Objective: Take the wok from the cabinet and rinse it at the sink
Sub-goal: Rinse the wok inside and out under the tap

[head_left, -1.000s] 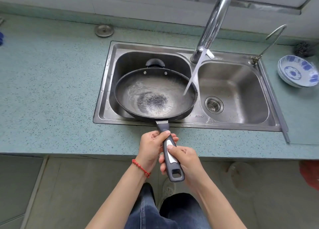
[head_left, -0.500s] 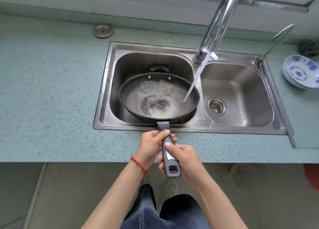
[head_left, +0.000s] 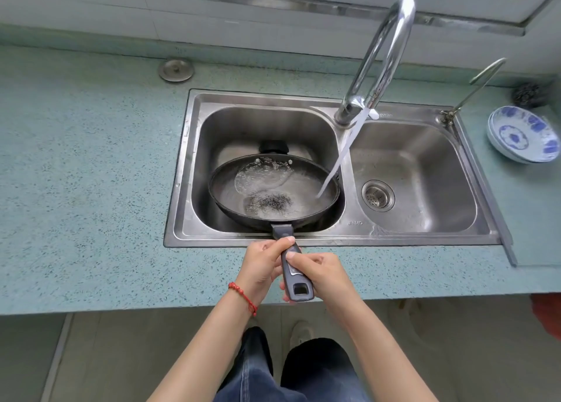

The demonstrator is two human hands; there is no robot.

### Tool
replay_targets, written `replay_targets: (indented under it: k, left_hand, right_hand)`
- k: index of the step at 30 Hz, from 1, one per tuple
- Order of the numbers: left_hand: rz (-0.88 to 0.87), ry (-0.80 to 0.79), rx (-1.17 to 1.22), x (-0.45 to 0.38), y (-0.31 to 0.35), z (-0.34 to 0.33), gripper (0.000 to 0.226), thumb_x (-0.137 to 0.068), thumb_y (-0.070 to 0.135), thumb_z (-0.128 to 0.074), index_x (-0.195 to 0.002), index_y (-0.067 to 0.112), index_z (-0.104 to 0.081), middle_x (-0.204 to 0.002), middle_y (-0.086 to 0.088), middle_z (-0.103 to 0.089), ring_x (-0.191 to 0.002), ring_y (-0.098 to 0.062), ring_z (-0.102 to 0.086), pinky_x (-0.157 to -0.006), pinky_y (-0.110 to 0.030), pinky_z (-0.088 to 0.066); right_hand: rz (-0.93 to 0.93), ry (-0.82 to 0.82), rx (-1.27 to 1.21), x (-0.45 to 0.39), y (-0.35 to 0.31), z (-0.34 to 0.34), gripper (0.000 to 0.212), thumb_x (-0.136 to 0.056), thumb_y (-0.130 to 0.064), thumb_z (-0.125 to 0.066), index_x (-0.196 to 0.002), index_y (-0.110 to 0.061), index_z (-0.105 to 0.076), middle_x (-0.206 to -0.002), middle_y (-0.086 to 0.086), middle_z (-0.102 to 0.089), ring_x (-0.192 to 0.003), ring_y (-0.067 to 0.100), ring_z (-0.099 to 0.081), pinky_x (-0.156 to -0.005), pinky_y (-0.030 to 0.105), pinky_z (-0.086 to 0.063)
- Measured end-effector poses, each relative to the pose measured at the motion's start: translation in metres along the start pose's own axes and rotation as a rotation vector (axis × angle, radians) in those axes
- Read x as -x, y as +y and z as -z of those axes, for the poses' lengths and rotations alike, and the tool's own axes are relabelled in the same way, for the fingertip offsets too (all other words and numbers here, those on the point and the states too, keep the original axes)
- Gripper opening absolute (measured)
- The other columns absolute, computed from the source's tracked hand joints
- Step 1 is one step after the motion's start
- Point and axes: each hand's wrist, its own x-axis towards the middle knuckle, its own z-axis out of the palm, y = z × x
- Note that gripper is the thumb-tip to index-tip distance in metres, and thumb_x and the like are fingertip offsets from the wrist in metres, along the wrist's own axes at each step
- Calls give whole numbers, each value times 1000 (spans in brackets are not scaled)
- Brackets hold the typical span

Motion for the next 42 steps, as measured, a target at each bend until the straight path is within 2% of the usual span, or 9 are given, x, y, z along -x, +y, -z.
replay_targets:
  k: [3,6,10,13,16,22,27,35,42]
  left_hand:
    - [2,15,-25,2,1,0,18,-79,16,-64,-68,4,-56,-70,-14,-53,-61,-21,-55,-54,-24,-49]
    - [-11,-1,-51,10,4,-2,26,-66,22,-70,-75,2,-56,-65,-10,-54,-57,-16,-58,-53,-23,-50]
    - [25,30,-56,22,4,-3,21,-60,29,-67,-71,11,-65,-87,-19,-63,-87,-34,-61,-83,-45,-50]
    - [32,77,-30,31,2,-7,11,-65,27,-67,-65,17,-71,-91,-18,-67,-89,-35,-64,-72,-37,-49]
    - [21,104,-4,35,-2,-10,9,-80,14,-60,-82,8,-66,-93,-18,-66,-80,-26,-69,-63,-30,-51]
    - [-9,194,-6,39,-1,-17,42,-68,15,-66,-97,-14,-59,-67,-14,-66,-51,-12,-62,-47,-19,-48]
    - [-44,236,-68,39,2,-18,64,-42,35,-71,-89,-8,-63,-66,-9,-69,-54,-13,-61,-49,-20,-48]
    - [-53,241,-56,38,-1,-18,49,-39,38,-78,-76,7,-73,-80,-17,-67,-65,-20,-60,-56,-24,-49]
    - [-61,243,-27,38,-2,-19,46,-45,35,-71,-78,4,-73,-81,-18,-65,-64,-17,-61,-56,-23,-48]
  right_hand:
    - [91,60,155,-3,1,4,30,-86,-23,-60,-66,0,-61,-54,6,-50,-42,7,-49,-39,18,-45]
    - [148,114,236,-12,4,16,31,-86,-27,-60,-70,-2,-67,-55,3,-59,-47,9,-57,-44,20,-47]
    - [154,142,165,-36,0,52,16,-88,-23,-58,-77,-15,-65,-66,7,-65,-51,16,-62,-49,23,-50]
    - [175,188,153,-61,-11,89,12,-89,-20,-56,-83,-15,-65,-73,8,-66,-51,11,-63,-50,22,-51]
    - [196,260,120,-92,-32,127,16,-91,-15,-51,-92,-3,-62,-72,10,-64,-45,7,-63,-44,19,-50]
    - [265,381,-16,-147,-92,183,24,-93,-22,-46,-73,-12,-55,-72,11,-61,-39,7,-62,-38,18,-50]
    - [256,396,-57,-183,-129,188,29,-91,-30,-49,-70,-10,-52,-71,9,-62,-53,19,-63,-42,21,-53]
    - [304,412,-142,-220,-139,193,25,-90,-11,-49,-65,-12,-53,-64,6,-58,-38,5,-59,-40,17,-48]
    - [310,379,-68,-222,-123,203,26,-90,-17,-52,-65,-15,-54,-62,6,-58,-35,3,-56,-36,15,-43]
